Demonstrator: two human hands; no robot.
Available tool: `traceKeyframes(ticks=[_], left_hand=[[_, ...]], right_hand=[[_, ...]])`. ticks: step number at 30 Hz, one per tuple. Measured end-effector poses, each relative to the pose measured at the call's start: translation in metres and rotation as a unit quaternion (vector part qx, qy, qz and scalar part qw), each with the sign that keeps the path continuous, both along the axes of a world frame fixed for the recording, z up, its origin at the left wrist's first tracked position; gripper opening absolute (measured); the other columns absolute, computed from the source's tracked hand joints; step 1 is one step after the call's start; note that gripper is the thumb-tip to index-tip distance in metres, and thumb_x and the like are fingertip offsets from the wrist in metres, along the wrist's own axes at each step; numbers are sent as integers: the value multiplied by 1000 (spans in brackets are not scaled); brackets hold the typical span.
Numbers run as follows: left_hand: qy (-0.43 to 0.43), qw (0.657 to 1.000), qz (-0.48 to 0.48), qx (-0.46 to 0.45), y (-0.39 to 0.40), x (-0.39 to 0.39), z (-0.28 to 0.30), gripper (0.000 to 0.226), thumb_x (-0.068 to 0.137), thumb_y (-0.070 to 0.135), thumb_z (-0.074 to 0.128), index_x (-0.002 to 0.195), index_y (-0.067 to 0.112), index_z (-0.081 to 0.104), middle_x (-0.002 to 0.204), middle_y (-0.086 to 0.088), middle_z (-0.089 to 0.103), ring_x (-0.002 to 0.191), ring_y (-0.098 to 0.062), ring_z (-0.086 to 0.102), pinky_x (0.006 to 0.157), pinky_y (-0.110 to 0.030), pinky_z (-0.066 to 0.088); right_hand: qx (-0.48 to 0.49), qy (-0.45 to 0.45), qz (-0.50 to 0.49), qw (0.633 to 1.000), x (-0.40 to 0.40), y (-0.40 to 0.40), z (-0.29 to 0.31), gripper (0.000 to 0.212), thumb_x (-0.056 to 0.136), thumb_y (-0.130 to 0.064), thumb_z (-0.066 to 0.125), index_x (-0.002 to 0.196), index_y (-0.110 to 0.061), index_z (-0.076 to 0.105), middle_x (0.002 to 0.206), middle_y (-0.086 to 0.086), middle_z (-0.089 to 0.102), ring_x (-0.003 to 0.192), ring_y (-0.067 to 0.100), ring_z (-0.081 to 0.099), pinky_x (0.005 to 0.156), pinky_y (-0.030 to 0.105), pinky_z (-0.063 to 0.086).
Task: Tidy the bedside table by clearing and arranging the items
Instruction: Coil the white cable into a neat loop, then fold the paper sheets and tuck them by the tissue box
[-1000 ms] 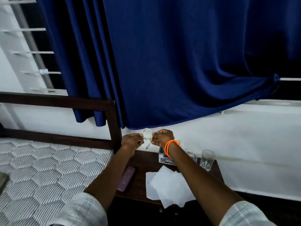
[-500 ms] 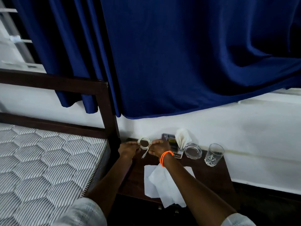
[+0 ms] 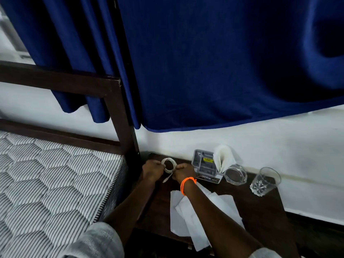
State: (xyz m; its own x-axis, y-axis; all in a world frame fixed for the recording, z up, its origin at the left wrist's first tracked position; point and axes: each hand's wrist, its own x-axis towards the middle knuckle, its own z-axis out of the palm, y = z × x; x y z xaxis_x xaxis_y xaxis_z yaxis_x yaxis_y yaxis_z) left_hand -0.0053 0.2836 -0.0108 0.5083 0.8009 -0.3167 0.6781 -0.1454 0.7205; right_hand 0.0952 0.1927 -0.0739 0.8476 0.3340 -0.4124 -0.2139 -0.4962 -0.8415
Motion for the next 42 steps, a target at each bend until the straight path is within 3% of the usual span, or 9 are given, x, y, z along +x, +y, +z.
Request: traceKeyframes(ticks=[4, 8, 16, 21, 25, 28, 32, 35, 42], left_hand=[[-3, 1000, 4, -3, 7, 10, -10, 20, 83, 25, 70, 90, 11, 82, 91, -8, 80, 92, -25, 75, 85, -34, 60], [17, 1000, -14, 9, 13, 16, -20, 23, 85, 24, 67, 92, 7, 81, 96, -13, 79, 97, -29, 74, 88, -37, 58], [27, 1000, 9, -6, 4, 17, -15, 29, 88, 28, 69, 103, 6, 80, 109, -16, 77, 109, -31, 70, 93, -35, 55], [27, 1000, 8, 0, -10, 7, -1, 31, 93, 28, 64, 112, 8, 78, 121, -16, 74, 117, -32, 67, 98, -35, 53], [30, 999, -10, 20, -37, -11, 16, 32, 98, 30, 60, 117, 10, 76, 124, -17, 71, 119, -34, 65, 101, -40, 52], [16, 1000, -10, 10, -59, -24, 24, 32, 96, 31, 64, 115, 8, 76, 122, -19, 72, 117, -34, 66, 100, -41, 53], [-24, 999, -12, -28, -90, -37, 25, 22, 90, 27, 71, 100, 10, 81, 108, -16, 76, 104, -32, 71, 92, -39, 57], [-39, 998, -25, -36, -116, -46, 23, 16, 86, 24, 70, 92, 14, 82, 101, -12, 79, 102, -30, 73, 93, -35, 56], [-25, 997, -69, -39, -172, -55, -10, 19, 81, 23, 67, 91, 17, 82, 97, -9, 79, 102, -28, 73, 93, -37, 58]], right_hand=[[-20, -30, 13, 999, -1, 3, 13, 22, 71, -6, 68, 62, -27, 66, 88, 8, 76, 88, 31, 72, 84, 46, 59], [-38, -34, 50, 997, -3, 7, 18, 19, 80, -7, 67, 95, -10, 77, 97, 12, 75, 95, 31, 71, 85, 40, 59], [-62, -118, 98, 986, -7, 2, 21, 26, 82, -2, 63, 103, -3, 78, 106, 18, 75, 104, 32, 69, 94, 39, 53], [-46, -99, 81, 991, -13, -16, 25, 22, 79, -5, 65, 95, -8, 79, 98, 14, 77, 98, 32, 71, 89, 45, 56], [-65, -122, 86, 987, -22, -48, 38, 19, 81, -9, 69, 97, -10, 80, 105, 8, 76, 102, 25, 69, 94, 36, 53], [-35, -59, 42, 997, -28, -78, 47, 22, 80, -9, 67, 100, -13, 77, 105, 9, 74, 100, 27, 69, 90, 37, 57], [30, -14, -32, 999, -32, -116, 47, 19, 78, 0, 62, 70, -11, 75, 70, 13, 71, 69, 34, 70, 74, 43, 62], [39, -14, -68, 997, -42, -151, 57, 15, 80, 5, 63, 72, -2, 74, 67, 18, 70, 55, 28, 67, 65, 43, 62], [-70, -92, -71, 991, -32, -227, 14, 14, 72, -17, 67, 63, -26, 71, 81, 4, 76, 81, 31, 74, 81, 46, 61]])
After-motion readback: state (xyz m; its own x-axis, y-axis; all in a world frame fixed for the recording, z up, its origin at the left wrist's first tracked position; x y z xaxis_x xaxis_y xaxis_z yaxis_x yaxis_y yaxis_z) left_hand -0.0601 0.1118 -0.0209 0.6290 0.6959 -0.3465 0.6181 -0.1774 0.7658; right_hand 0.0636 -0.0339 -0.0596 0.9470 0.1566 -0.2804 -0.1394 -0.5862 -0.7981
